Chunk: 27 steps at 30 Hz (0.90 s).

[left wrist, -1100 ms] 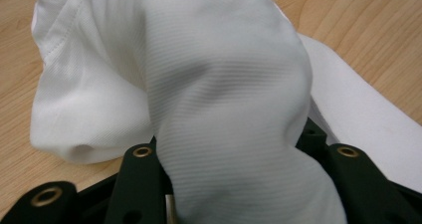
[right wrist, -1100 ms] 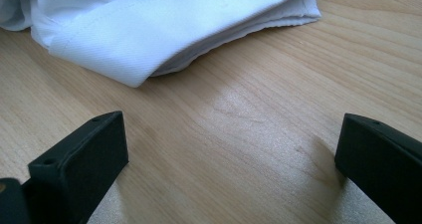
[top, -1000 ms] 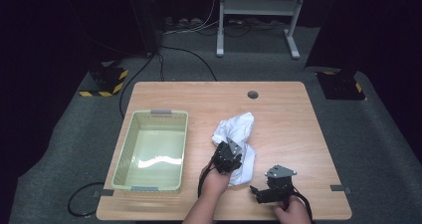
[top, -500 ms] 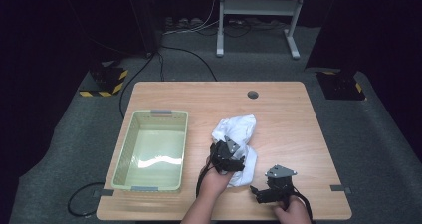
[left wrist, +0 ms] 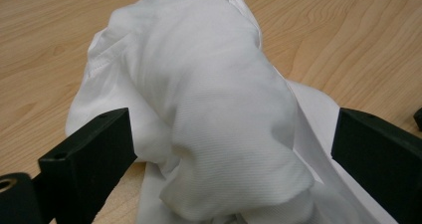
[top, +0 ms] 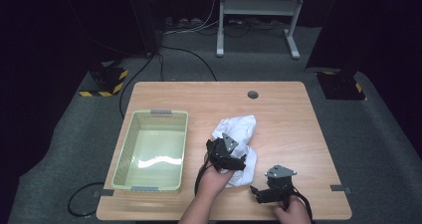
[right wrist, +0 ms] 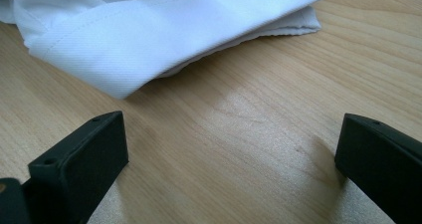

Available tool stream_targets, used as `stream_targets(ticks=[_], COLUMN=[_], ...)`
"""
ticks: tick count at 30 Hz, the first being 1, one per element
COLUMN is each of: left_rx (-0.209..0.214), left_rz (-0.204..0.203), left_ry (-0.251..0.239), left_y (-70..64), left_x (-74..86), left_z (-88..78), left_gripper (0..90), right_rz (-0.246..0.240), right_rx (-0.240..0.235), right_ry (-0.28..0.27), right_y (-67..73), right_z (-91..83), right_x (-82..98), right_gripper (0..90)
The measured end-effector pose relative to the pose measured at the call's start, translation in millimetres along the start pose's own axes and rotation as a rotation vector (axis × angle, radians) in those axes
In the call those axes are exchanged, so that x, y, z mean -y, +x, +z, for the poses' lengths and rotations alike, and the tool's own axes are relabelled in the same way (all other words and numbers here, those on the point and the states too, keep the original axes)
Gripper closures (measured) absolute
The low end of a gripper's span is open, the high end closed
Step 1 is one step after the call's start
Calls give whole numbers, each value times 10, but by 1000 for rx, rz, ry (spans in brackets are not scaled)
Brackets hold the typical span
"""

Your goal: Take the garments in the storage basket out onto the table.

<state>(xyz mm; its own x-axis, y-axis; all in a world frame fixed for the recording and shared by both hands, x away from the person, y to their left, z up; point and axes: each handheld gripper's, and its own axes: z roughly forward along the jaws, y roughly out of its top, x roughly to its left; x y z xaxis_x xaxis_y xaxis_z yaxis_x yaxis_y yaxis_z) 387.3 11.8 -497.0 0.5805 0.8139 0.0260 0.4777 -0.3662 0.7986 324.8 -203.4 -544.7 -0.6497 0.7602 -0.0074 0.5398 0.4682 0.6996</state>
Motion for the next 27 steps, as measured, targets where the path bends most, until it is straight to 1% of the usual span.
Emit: stream_targets(ticks=[10,17,20,23,27], left_rx=[24,42,44,46,48], left_rz=[-1,-17,-7,-3,3], left_ry=[-39,-68,-76,-97,-105], left_y=[0,13,13,22,27], left_x=[-52,-104,-131,-168,-182], left_z=[-94,-179,-221,-285,-321], left_gripper=[28,26,26,25,24], right_rz=[0,0,0,0,0], right_rx=[0,0,0,0,1], right_ry=[0,0,0,0,0], right_y=[0,0,0,0,0], right_z=[0,0,0,0,0], right_x=[0,0,0,0,0], right_gripper=[0,0,0,0,0])
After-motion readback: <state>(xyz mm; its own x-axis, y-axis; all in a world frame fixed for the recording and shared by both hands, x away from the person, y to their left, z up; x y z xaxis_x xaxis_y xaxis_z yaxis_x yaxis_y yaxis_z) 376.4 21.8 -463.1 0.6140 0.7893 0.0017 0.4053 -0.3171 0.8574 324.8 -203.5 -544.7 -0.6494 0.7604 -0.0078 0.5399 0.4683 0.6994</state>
